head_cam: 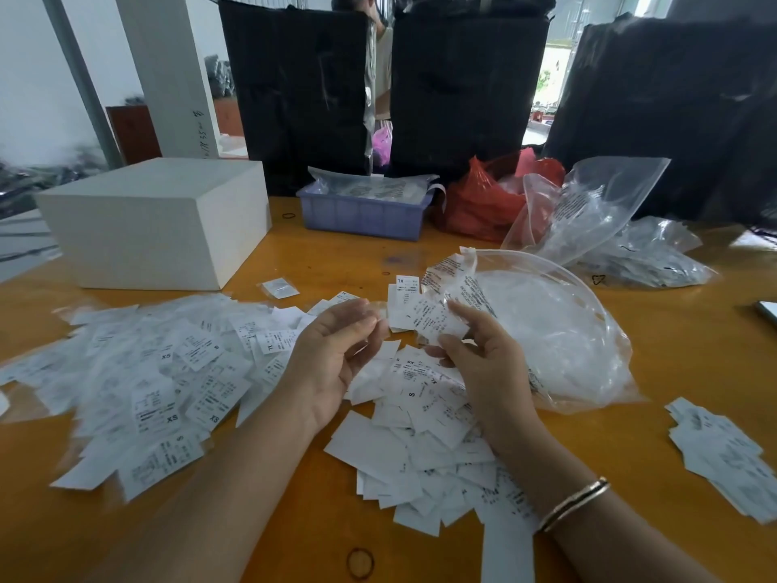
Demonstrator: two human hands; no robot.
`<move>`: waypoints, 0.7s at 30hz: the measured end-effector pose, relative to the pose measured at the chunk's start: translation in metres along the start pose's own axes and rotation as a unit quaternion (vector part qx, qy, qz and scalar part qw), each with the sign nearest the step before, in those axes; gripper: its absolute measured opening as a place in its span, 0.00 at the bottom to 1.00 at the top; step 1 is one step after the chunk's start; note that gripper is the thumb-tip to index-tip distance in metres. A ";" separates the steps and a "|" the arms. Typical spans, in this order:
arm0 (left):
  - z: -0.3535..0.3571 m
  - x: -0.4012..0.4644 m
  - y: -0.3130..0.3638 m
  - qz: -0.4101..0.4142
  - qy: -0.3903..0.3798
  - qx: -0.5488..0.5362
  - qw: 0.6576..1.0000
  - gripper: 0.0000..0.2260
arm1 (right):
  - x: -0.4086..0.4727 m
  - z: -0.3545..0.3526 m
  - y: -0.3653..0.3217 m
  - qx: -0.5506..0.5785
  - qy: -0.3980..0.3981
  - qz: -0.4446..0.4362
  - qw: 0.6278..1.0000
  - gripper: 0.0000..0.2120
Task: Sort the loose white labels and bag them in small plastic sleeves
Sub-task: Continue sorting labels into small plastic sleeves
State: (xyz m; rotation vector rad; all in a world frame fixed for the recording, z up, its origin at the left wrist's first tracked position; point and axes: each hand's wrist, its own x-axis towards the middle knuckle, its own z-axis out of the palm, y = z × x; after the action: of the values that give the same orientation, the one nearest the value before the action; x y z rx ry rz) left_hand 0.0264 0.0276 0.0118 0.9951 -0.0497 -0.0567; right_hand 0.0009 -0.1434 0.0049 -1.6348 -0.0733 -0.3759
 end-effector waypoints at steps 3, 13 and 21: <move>0.001 -0.001 -0.001 0.008 0.003 0.020 1.000 0.10 | 0.000 -0.002 0.000 0.066 -0.002 0.022 0.998 0.16; 0.003 -0.002 -0.002 0.011 0.019 0.045 0.999 0.09 | 0.002 -0.004 -0.003 0.195 -0.012 0.126 0.973 0.08; 0.005 -0.003 -0.003 0.017 0.028 0.051 0.998 0.09 | -0.001 -0.002 -0.005 0.190 -0.041 0.121 0.973 0.10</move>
State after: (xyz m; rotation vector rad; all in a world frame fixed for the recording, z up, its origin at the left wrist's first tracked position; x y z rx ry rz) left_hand 0.0233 0.0223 0.0118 1.0976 -0.0170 0.0047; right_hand -0.0017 -0.1445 0.0092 -1.2612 -0.0064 -0.0962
